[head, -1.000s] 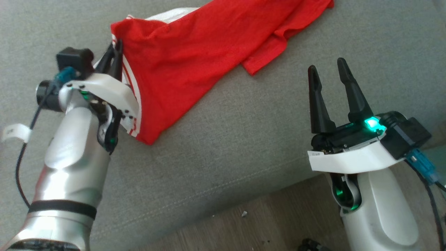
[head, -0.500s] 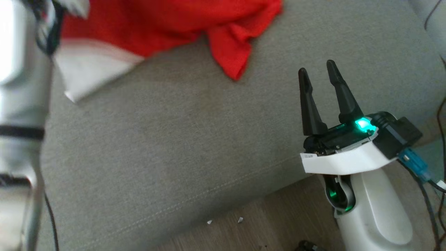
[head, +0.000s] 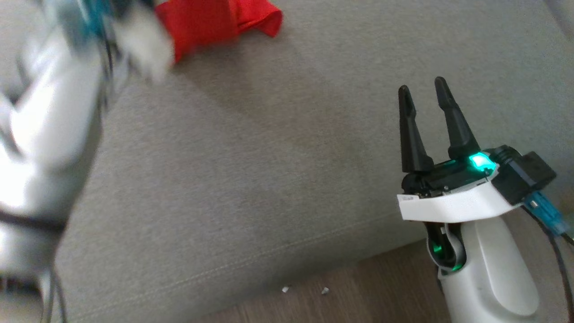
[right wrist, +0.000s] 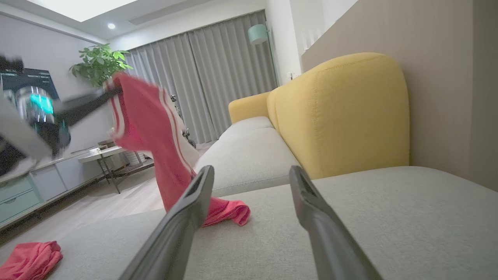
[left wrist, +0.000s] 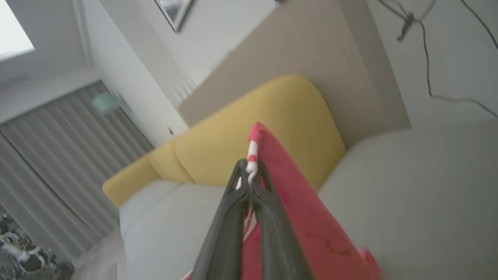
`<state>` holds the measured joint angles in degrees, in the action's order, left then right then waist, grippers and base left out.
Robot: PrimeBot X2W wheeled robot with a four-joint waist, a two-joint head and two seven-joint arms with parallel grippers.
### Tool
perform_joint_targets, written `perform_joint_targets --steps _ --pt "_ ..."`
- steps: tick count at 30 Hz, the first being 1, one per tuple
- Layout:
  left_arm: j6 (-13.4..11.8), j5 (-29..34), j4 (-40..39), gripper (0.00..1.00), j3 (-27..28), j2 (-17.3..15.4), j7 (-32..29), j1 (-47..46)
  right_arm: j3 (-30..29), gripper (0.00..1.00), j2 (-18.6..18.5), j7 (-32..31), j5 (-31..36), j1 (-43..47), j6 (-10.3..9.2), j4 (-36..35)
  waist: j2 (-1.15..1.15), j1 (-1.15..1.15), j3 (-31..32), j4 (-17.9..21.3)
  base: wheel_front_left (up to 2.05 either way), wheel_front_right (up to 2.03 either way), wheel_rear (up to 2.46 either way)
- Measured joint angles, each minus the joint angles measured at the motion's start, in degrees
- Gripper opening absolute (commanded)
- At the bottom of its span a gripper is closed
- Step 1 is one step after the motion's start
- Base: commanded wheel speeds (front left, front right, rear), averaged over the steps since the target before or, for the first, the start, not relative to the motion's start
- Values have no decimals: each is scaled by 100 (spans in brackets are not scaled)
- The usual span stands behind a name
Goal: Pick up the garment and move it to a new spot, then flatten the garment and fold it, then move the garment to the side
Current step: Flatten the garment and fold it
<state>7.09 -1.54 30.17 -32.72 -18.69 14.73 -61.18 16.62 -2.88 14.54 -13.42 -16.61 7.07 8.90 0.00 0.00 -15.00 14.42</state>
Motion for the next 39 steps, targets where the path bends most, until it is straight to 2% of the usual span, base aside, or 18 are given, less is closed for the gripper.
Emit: perform_joint_targets --steps 3,7,11,14,16,23,27,29,30,31,32,39 --pt "4 -41 -177 0 -309 -433 -2 1244 -57 100 -1 0 15 15 0 3 0 0 50 -190 0 0 0" --pt "-26 -276 -480 0 -347 -899 -83 2390 -85 100 -1 0 75 30 0 33 0 0 112 -454 0 0 0" --pt "-339 -412 -744 0 -199 -1128 -154 2898 -71 100 -1 0 121 108 0 81 0 0 191 -712 0 0 0" --pt "-675 -588 -802 0 40 -1185 -162 3126 -37 100 -1 0 225 164 0 167 0 0 297 -853 0 0 0" --pt "-812 -645 -829 0 85 -1207 -214 3277 -26 100 -1 0 260 172 0 203 0 0 389 -917 0 0 0" --pt "-1023 -617 -648 0 -215 -1098 -965 4051 8 100 -1 0 303 272 0 314 0 0 655 -1050 0 0 0" --pt "-1217 -644 -415 0 -248 -985 -1111 4229 45 100 -1 0 305 272 0 368 0 0 761 -1057 0 0 0" --pt "-1232 -756 -337 0 -225 -917 -1110 4229 53 100 -1 0 307 277 0 391 0 0 798 -1050 0 0 0" --pt "-1279 -804 -325 17 -216 -861 -1106 4236 54 100 -1 0 307 283 0 401 0 0 813 -1048 0 0 0" --pt "-1334 -858 -327 67 -187 -789 -1077 4252 53 100 -1 0 307 296 0 405 0 0 825 -1050 0 0 0" --pt "-1377 -920 -331 100 -151 -717 -1022 4279 53 100 -1 0 308 316 0 405 0 0 832 -1052 0 0 0" --pt "-1675 -1751 -531 100 482 -198 -412 4461 -11 100 -1 0 366 377 0 430 0 0 874 -1093 0 0 0"
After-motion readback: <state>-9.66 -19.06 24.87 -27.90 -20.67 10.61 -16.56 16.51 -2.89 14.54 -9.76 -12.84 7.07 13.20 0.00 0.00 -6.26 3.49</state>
